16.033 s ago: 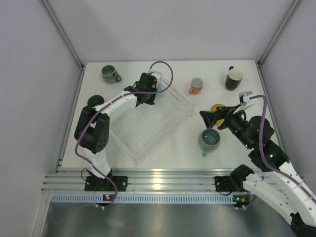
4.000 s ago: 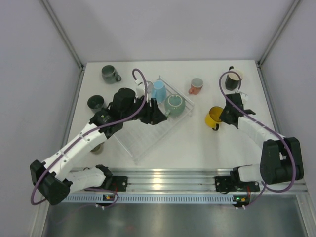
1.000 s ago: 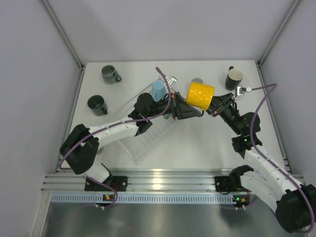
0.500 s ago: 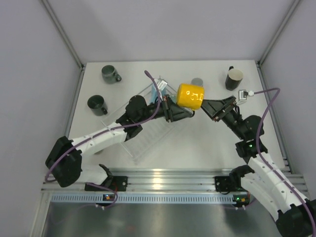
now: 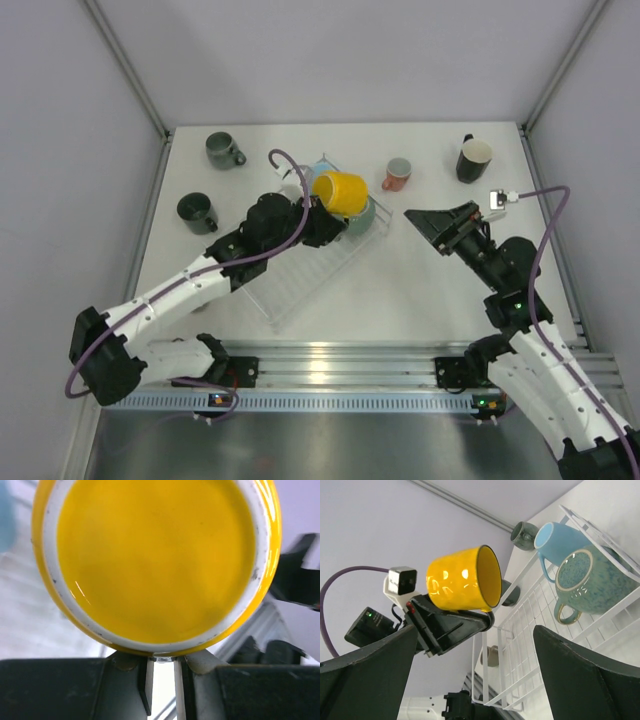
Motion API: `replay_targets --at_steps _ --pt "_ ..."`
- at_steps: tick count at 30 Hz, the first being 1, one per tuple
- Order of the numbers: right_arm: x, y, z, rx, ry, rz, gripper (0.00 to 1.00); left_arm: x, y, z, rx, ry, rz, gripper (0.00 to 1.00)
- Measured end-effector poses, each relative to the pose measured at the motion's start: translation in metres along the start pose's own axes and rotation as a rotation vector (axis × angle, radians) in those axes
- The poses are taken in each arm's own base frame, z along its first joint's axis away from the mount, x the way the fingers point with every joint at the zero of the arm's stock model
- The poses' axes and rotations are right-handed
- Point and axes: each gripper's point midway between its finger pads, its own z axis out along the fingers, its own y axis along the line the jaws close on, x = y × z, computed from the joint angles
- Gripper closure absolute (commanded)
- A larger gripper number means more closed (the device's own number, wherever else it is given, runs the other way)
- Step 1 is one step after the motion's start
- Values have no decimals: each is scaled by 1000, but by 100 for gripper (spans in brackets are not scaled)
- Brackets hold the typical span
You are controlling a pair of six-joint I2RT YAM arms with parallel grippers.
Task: Load the cups into the dish rack
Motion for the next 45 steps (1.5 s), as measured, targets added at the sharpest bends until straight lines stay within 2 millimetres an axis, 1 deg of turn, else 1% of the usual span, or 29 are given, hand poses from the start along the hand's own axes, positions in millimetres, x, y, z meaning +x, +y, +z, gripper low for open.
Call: replay_targets --at_steps 4,10,13,17,20,23,31,36,45 --pt "-2 1 -1 11 -7 -16 1 -1 46 -8 -225 4 31 100" --pt "-3 -2 -1 23 -10 -34 0 -3 101 -22 -449 12 28 100" --pt "-3 -4 -2 30 -10 -46 1 2 121 -23 -530 31 27 100" --pt "-3 -6 -2 48 -6 -65 1 18 144 -23 -623 88 38 100" --pt "-7 -1 -2 46 -14 -88 1 25 154 -23 -666 109 45 100" --pt "-11 3 -3 46 -24 -110 1 26 162 -25 -707 112 54 100" --pt "-14 0 -5 79 -28 -144 1 28 188 -29 -804 124 50 100" --pt "-15 -3 -5 97 -30 -163 1 29 198 -30 -833 129 42 100" --pt "-16 -6 -6 115 -32 -178 1 50 213 -22 -866 205 40 100"
